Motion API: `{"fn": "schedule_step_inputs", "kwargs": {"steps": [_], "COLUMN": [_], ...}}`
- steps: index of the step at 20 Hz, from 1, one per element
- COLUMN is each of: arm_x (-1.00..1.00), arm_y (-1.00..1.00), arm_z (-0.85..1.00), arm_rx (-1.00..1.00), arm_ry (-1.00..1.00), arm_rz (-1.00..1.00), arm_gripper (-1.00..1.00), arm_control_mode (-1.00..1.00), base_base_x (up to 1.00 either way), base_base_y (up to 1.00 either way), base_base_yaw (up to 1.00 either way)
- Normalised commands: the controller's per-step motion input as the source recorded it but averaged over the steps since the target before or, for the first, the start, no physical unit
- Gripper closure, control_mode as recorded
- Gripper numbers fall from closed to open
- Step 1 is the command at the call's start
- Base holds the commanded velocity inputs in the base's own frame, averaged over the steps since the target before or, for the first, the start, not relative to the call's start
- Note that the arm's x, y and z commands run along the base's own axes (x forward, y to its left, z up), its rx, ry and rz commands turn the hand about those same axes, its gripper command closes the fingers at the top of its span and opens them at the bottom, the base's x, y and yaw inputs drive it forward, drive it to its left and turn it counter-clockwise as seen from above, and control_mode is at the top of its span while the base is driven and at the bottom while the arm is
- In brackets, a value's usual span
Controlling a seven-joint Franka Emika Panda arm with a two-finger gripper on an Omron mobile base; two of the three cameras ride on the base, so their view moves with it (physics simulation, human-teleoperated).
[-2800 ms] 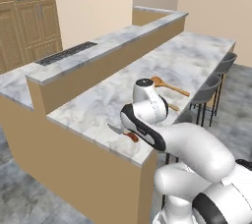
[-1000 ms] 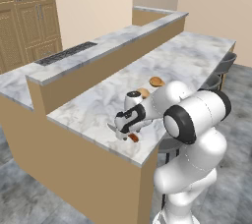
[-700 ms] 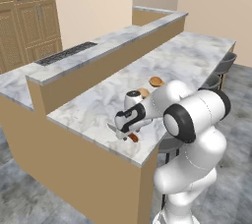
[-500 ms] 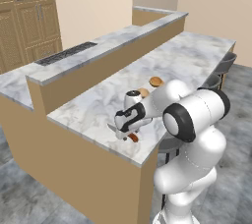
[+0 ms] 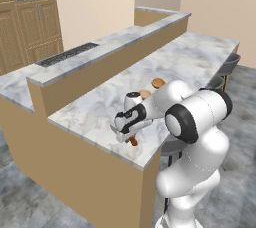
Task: Pick up the metallic utensils from the counter and place them in the open drawer. Make sure not to pick up any wooden utensils.
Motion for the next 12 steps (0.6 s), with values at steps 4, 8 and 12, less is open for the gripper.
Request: {"fn": "schedule_step_inputs", "kwargs": {"steps": [4,8,12], "arm_x": [-0.16,-0.61,-0.75], "arm_y": [0.28,0.26,-0.44], "arm_z": [0.09,0.62,0.49], "arm_rx": [0.00,0.00,0.01], "arm_ry": [0.02,0.09,0.05], "arm_rz": [-0.01,-0.03,-0.41], "arm_gripper": [1.00,1.00,1.00], "arm_control_mode": [-1.00,-1.00,-1.00], "base_base_x": [0.00,0.00,0.00], "base_base_y": [0.00,0.00,0.00], "base_base_yaw": [0.00,0.00,0.00]}}
